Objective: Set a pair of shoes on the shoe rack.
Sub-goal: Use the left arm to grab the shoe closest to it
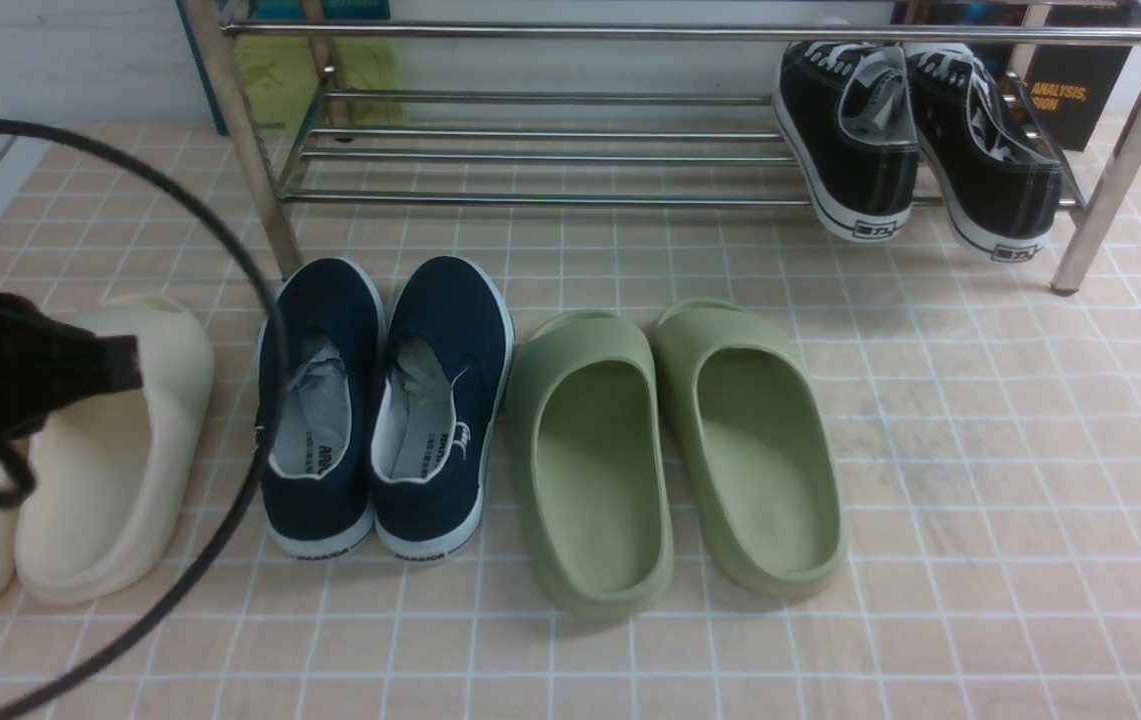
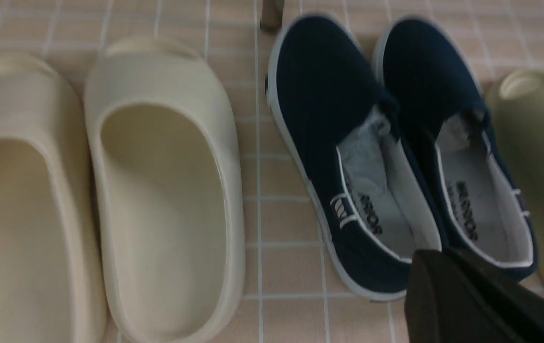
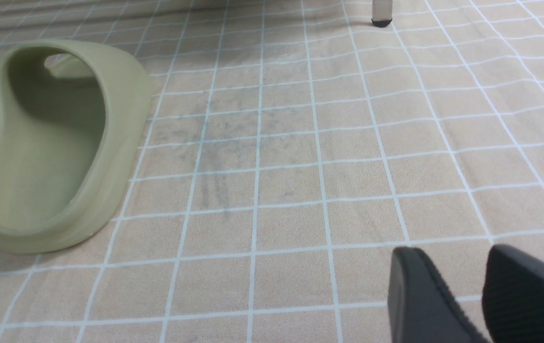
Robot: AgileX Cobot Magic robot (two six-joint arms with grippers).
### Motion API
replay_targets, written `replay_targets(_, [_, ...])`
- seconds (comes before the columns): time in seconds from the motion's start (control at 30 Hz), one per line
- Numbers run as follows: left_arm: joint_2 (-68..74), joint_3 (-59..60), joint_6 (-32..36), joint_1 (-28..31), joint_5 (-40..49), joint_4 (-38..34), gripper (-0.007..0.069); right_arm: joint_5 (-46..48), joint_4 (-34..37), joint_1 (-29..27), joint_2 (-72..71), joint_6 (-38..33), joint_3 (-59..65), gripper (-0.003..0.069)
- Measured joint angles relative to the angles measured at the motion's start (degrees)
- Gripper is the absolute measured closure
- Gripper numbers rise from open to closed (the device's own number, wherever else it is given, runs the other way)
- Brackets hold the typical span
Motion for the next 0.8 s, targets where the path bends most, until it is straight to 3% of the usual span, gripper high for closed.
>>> replay_targets(0.1, [7.90, -4.07, 0.02, 0.00, 1.37, -0.16, 0.0512, 0.00, 0.00, 0.00, 0.00, 0.00, 0.00, 0.0432])
replay_targets(0.23, [19.34, -9.20, 0.95, -0.65, 1.82, 0.25, 0.0319, 0.00, 0.00, 0.00, 0.00, 0.00, 0.00, 0.0428])
replay_targets(0.37, [28.54, -12.12, 0.51, -3.20, 1.85, 4.33, 0.0239, 0.00, 0.00, 0.00, 0.00, 0.00, 0.00, 0.0422])
replay_targets(0.5, [36.55, -13.38, -9.65, -4.92, 0.62, 13.98, 0.0326, 0.00, 0.00, 0.00, 0.00, 0.00, 0.00, 0.0422])
replay_targets(0.63, [38.38, -13.78, -24.45, -5.60, 0.32, 23.05, 0.0541, 0.00, 0.00, 0.00, 0.00, 0.00, 0.00, 0.0422])
replay_targets(0.8, [37.17, -13.78, -28.21, -5.33, -1.49, 28.22, 0.0578, 0.00, 0.00, 0.00, 0.00, 0.00, 0.00, 0.0422])
